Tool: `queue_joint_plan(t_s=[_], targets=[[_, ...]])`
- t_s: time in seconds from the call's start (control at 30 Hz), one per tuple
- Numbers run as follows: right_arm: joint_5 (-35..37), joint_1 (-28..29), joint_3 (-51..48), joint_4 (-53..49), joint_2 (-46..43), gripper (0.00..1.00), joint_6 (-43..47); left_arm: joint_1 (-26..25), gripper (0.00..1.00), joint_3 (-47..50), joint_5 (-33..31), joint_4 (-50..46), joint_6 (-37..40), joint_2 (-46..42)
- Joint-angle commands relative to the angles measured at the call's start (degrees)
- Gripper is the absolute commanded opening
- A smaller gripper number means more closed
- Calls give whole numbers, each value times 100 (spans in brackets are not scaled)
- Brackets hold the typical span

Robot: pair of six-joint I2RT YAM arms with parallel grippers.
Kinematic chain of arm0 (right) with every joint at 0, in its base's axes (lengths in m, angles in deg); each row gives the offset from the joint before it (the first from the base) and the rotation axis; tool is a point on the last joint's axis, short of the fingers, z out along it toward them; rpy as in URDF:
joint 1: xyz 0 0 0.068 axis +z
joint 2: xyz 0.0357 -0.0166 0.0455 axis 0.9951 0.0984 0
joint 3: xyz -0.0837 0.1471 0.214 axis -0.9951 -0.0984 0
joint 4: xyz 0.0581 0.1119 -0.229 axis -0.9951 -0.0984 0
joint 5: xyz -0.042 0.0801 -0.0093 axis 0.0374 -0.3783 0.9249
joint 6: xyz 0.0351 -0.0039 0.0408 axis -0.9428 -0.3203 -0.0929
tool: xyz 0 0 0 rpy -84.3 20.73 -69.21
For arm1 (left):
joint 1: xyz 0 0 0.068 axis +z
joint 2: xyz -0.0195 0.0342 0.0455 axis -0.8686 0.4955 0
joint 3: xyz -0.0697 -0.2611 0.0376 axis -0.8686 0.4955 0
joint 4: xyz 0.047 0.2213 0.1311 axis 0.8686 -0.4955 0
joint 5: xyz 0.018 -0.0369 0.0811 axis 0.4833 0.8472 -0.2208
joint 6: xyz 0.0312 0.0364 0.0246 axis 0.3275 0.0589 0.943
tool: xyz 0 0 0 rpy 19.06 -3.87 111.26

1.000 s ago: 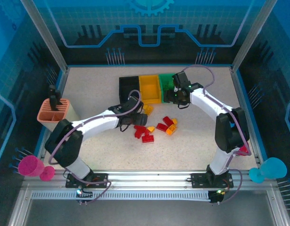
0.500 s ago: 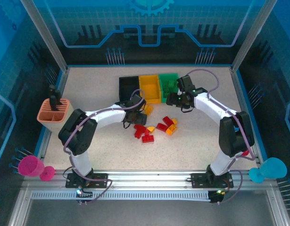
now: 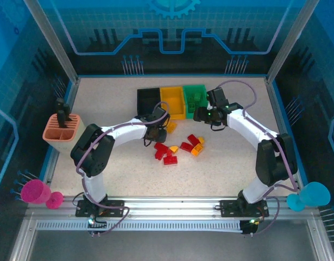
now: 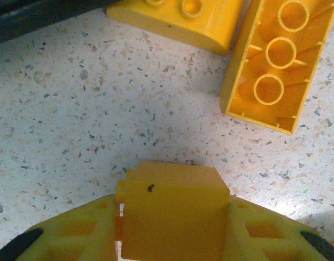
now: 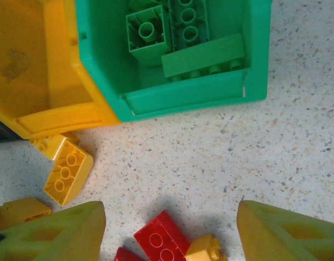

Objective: Sort the legos into containers by color
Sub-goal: Pick up the lego from the center of the table, then place the lego in the container.

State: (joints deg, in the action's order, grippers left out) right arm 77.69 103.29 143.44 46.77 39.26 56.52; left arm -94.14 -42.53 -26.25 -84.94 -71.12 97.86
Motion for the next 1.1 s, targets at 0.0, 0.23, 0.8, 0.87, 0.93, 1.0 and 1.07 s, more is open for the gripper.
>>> queue_joint_plan(t_s=[0.0,0.23,0.8,0.87,0.93,1.0,1.07], targets=[[-90,-77,-118,81,-175,66,-82,19,33,-171,69,-86,109,-346],[-111,-75,-242,158,-209,65,-144,18,35,-545,232,277,257,-757],[-125,-100,-515,182,-538,65,-127,289,35,-2841,197,146,493,966],[-130,-102,-540,186,-574,65,-127,366,35,-3081,214,145,467,1176],[-160,-110,-568,193,-587,65,-130,435,36,-3334,214,129,474,1389],[-180,-101,-586,204,-599,65,-143,508,36,-3660,197,-43,482,1635],[-184,-101,-610,213,-616,65,-152,554,36,-3951,179,-185,493,1844]])
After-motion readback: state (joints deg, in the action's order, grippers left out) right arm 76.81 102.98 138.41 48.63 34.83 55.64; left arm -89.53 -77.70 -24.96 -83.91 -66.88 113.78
